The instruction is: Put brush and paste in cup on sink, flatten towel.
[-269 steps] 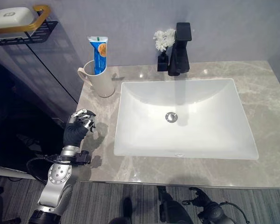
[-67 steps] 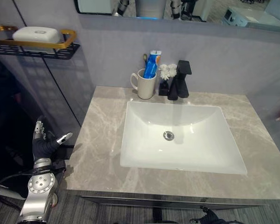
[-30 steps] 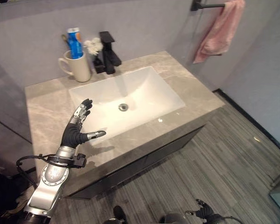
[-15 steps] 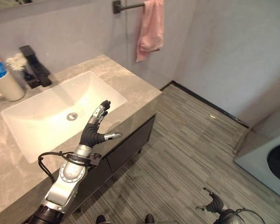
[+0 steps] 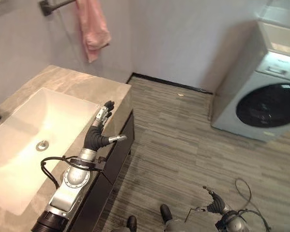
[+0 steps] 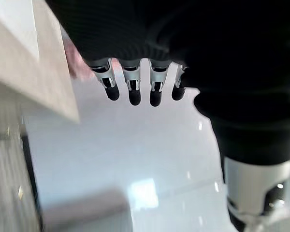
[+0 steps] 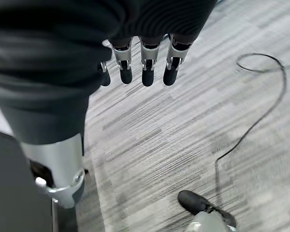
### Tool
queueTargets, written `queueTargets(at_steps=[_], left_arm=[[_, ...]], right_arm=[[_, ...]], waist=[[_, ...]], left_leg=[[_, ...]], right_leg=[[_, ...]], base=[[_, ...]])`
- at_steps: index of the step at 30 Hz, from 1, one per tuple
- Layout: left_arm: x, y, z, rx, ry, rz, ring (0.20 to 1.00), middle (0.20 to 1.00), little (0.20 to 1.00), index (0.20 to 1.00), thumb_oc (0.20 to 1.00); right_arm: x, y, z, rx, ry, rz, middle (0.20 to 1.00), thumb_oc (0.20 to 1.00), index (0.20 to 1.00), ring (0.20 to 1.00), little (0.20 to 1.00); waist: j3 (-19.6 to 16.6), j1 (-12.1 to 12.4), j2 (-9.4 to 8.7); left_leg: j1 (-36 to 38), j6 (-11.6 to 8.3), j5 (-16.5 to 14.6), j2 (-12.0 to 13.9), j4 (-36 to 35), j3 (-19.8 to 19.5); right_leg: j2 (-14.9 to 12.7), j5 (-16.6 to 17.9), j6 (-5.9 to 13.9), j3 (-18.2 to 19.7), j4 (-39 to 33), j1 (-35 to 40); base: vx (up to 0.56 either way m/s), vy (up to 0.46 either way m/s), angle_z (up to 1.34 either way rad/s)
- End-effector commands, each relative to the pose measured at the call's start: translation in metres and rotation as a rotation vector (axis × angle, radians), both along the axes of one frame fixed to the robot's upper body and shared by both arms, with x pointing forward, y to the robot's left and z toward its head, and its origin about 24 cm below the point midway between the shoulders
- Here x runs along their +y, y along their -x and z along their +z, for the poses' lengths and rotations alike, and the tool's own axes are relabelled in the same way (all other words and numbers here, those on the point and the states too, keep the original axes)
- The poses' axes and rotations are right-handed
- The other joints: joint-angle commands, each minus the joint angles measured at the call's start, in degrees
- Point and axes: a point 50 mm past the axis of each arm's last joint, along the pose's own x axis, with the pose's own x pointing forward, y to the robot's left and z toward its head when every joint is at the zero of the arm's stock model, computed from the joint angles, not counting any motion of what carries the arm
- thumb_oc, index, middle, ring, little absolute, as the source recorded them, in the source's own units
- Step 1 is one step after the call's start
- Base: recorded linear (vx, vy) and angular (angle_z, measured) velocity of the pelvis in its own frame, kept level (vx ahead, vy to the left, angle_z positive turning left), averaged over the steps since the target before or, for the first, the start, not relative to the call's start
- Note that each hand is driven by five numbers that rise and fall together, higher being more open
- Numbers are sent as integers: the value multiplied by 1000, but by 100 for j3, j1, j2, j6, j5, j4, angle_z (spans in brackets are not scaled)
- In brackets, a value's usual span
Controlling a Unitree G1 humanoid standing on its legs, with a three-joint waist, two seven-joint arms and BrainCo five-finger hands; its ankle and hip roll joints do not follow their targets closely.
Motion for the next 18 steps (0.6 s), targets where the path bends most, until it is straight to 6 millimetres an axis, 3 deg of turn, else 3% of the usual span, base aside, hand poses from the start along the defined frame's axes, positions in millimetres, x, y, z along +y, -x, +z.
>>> queueTargets(at_steps=[1,2,7,12,15,18], left_arm=[[7,4,13,-92,-14,30,1000,1000,1000,1000,1000],[8,4,12,-84,-17,39,1000,1000,1000,1000,1000],[10,3,2,-41,-28,52,1000,1000,1000,1000,1000],[9,1,-15,37,-39,59,1000,1000,1000,1000,1000],[12,1,-40,154,-57,89,1000,1000,1000,1000,1000],[17,1,-77,314,-148,131,1000,1000,1000,1000,1000]], right_arm=[[-1,-22,15,-112,24,-13,1000,1000,1000,1000,1000],[-1,-23,14,-116,20,-21,1000,1000,1000,1000,1000],[-2,-23,18,-132,15,-13,1000,1000,1000,1000,1000],[-13,-18,19,-124,35,-45,1000,1000,1000,1000,1000],[-21,-12,19,-110,49,-59,1000,1000,1000,1000,1000],[-30,-15,28,-136,58,-70,1000,1000,1000,1000,1000]], waist=[[-38,327,49],[-31,375,64],[-204,311,24],[-418,315,-66],[-507,304,-120],[-347,294,-188]], left_leg=[[14,-328,95,339,-292,56],[87,-340,94,421,-327,259],[172,-333,198,445,-484,405],[268,-408,165,513,-430,476],[362,-540,211,704,-406,411],[43,-690,99,914,561,278]], right_leg=[[-95,-680,-90,-2077,469,6],[-262,-757,-112,-2560,583,78],[-222,-793,-111,-2514,650,279],[-162,-818,-171,-2522,224,578],[53,-890,-301,-2497,25,801],[230,-987,-496,-2521,-98,1009]], base=[[-174,32,-143],[-199,39,-148],[-30,-17,-59],[51,-127,-12],[76,-259,-5],[-21,-308,18]])
